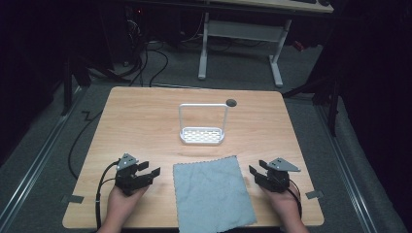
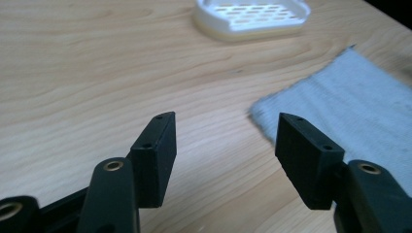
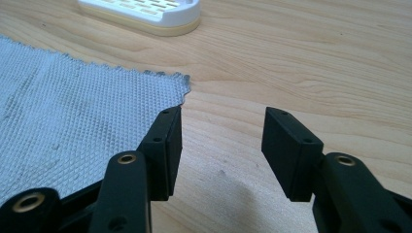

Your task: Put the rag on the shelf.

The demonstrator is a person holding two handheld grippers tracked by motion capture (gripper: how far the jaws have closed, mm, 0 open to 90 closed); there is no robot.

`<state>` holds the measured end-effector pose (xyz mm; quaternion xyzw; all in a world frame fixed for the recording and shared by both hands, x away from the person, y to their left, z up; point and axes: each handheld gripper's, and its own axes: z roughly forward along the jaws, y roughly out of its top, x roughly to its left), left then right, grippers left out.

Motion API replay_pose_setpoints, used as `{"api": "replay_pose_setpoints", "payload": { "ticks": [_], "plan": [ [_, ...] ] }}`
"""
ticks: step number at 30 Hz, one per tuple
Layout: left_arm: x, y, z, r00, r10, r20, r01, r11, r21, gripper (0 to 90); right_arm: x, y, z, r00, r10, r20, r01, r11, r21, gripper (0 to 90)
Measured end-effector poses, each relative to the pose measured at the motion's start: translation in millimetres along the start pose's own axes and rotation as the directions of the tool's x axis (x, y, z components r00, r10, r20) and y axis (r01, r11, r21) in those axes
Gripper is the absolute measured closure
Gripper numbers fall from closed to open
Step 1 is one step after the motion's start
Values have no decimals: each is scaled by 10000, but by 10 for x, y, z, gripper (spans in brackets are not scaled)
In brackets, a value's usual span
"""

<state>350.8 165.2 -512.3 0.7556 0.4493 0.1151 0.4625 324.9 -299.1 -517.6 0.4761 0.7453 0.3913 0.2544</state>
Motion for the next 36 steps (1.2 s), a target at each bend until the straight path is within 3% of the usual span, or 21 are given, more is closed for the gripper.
{"api": "replay_pose_setpoints", "payload": {
  "ticks": [3,6,10,14,16,23,26,30,33,35,36],
  "plan": [
    [-81,65,54,9995,312,-34,-312,9994,119,414,1,3,-2,10000,-25,-58,25,10000,-17,498],
    [-182,180,205,9990,402,192,-408,9987,302,416,-19,10,-19,9999,-15,-102,13,9999,-113,496],
    [-253,242,346,9993,175,324,-184,9995,273,433,-30,-6,-41,9998,-49,-190,47,9999,-131,494],
    [-291,222,419,9992,120,381,-135,9991,392,454,-38,-16,-55,9997,-16,-229,13,9999,-129,494],
    [-361,171,487,9989,365,279,-381,9976,582,472,-54,-22,-62,9995,106,-299,-111,9998,-171,494],
    [-379,115,601,9988,486,100,-494,9936,1020,559,7,-6,-42,9992,-30,-398,23,9998,-183,493],
    [-367,115,644,9993,363,78,-370,9914,1255,570,40,10,-33,9988,-76,-487,68,9998,-179,489],
    [-392,98,656,9990,454,-20,-447,9896,1369,600,131,79,43,9966,27,-820,-37,9999,-122,469],
    [-444,70,655,9976,672,-157,-646,9893,1306,683,216,205,176,9933,-254,-1126,284,9993,246,492],
    [-481,66,661,9956,909,-244,-869,9873,1332,692,223,238,222,9931,-335,-1123,381,9985,395,489],
    [-498,63,668,9947,1000,-255,-957,9864,1338,720,225,306,333,9945,-308,-997,369,9976,593,493]
  ]
}}
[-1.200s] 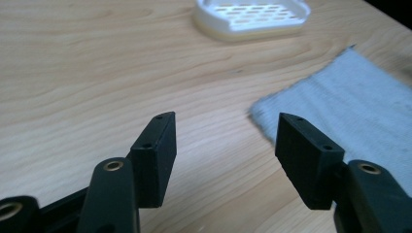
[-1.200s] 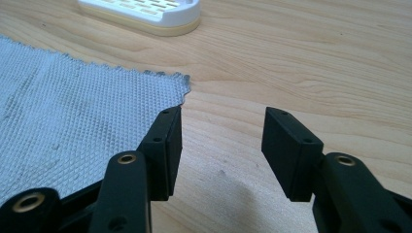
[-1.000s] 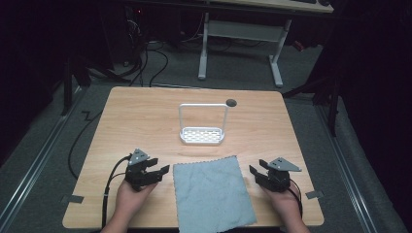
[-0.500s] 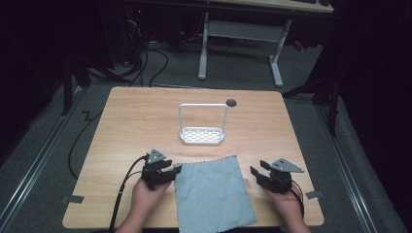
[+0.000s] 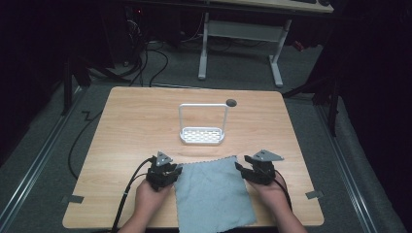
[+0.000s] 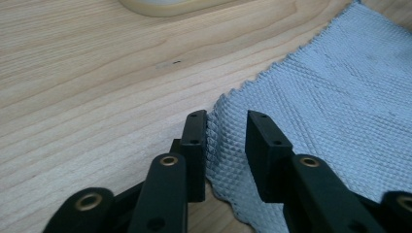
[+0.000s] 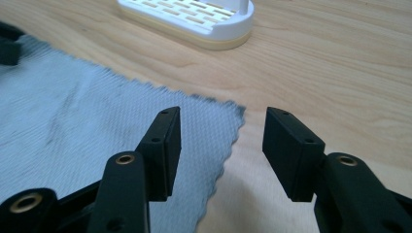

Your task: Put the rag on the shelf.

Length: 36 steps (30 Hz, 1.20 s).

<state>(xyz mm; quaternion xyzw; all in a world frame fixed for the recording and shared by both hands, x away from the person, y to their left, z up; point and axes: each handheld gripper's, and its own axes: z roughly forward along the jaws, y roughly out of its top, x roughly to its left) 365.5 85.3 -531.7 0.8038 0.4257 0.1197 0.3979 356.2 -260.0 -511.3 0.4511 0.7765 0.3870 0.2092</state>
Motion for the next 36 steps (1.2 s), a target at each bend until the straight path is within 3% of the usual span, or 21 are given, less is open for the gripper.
{"api": "replay_pose_setpoints", "payload": {
  "ticks": [5,6,9,12,15,18,26,30,36],
  "plan": [
    [14,-2,2,10000,19,-61,-19,10000,-20,772,-13,97,226,10000,-59,21,58,9982,595,501],
    [24,-4,2,10000,-13,-77,13,10000,-34,819,-21,124,322,9999,-93,94,84,9959,898,518],
    [78,-9,6,9993,-348,146,349,9994,-83,869,-38,143,399,10000,-46,76,38,9937,1116,534],
    [95,-11,7,9989,-405,227,407,9991,-90,880,-46,149,429,10000,32,-19,-29,9913,1318,540],
    [84,-14,8,9992,-335,204,337,9994,-109,887,-12,156,435,9996,-268,-55,273,9901,1374,568],
    [73,-16,8,9995,-268,148,269,9996,-119,889,45,158,431,9989,-474,-21,472,9889,1410,667],
    [67,-20,7,9997,-204,162,206,9997,-140,894,124,135,427,9979,-598,-262,627,9900,1266,878],
    [68,-20,1,9996,-194,216,198,9997,-159,896,105,120,427,9979,-559,-342,594,9919,1121,887],
    [73,4,-102,9988,-237,428,280,9942,-1034,896,147,108,343,9985,-440,-318,449,9986,282,887]
  ]
}}
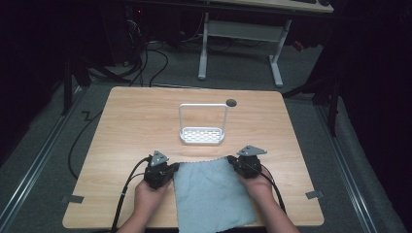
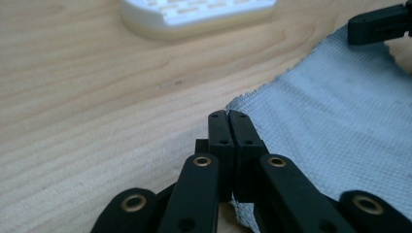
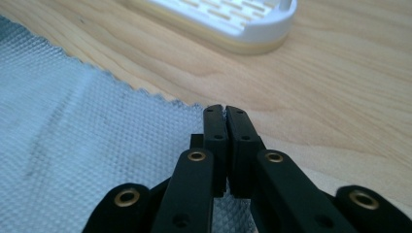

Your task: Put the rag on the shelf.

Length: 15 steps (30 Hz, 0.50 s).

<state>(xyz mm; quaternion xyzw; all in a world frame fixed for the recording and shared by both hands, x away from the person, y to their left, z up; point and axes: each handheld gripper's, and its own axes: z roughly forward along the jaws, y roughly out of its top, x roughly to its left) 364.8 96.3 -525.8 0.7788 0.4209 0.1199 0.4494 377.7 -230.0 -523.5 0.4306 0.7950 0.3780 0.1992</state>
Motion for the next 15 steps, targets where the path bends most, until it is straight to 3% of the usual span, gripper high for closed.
{"api": "replay_pose_setpoints", "payload": {
  "ticks": [1,3,6,15],
  "plan": [
    [-4,6,-17,10000,33,-17,-33,9999,-143,896,28,15,-79,9999,148,-42,-150,9990,-423,887],
    [-6,14,-49,10000,38,18,-38,9994,-340,896,45,21,-116,9998,190,-58,-193,9979,-611,887],
    [-17,30,-121,9999,140,-23,-141,9970,-766,896,106,51,-263,9997,212,-131,-228,9903,-1373,887],
    [10,73,-308,9998,135,-147,-158,9851,-1711,897,221,100,-383,9998,167,-116,-188,9753,-2199,887]
  ]
}}
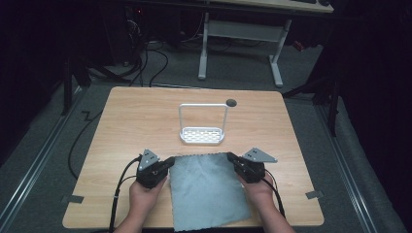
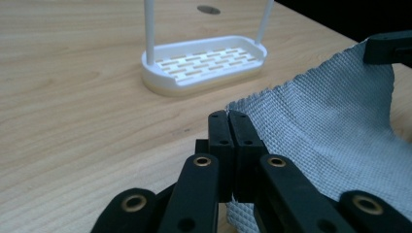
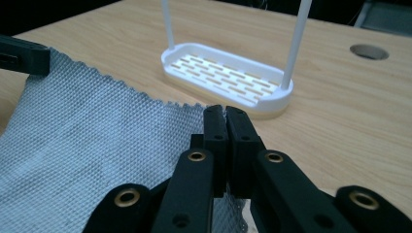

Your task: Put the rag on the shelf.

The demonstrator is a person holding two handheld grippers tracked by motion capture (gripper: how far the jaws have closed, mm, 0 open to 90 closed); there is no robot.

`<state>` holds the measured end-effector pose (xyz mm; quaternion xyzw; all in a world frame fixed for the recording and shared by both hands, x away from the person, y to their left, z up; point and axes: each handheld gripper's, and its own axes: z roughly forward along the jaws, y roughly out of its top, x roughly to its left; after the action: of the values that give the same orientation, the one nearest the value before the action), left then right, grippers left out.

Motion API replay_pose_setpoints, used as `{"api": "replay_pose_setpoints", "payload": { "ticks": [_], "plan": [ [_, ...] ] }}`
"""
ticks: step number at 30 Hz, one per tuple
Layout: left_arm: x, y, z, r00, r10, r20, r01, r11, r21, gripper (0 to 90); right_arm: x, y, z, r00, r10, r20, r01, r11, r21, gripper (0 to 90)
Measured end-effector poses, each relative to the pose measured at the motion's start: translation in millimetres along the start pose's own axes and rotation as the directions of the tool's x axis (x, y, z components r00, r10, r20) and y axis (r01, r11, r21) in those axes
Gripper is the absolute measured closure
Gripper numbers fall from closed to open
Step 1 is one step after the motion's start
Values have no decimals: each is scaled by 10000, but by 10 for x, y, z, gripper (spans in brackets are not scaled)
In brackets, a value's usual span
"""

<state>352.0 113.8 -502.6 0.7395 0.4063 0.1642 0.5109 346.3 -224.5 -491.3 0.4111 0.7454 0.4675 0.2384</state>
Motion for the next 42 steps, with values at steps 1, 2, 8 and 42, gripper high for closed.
{"api": "replay_pose_setpoints", "payload": {
  "ticks": [1,2,8,42],
  "plan": [
    [2,26,-46,10000,42,-59,-43,9996,-269,897,22,19,-24,10000,-18,50,19,9997,-263,887],
    [2,36,-63,10000,54,-68,-57,9994,-339,897,34,31,-40,9999,-10,100,14,9993,-381,887],
    [-35,170,-210,9996,234,-187,-255,9926,-1185,897,96,133,-140,9998,-87,165,106,9928,-1191,887],
    [36,1254,-519,9915,1075,-738,-1279,9129,-3877,899,46,1147,-449,9962,-399,780,666,9235,-3778,887]
  ]
}}
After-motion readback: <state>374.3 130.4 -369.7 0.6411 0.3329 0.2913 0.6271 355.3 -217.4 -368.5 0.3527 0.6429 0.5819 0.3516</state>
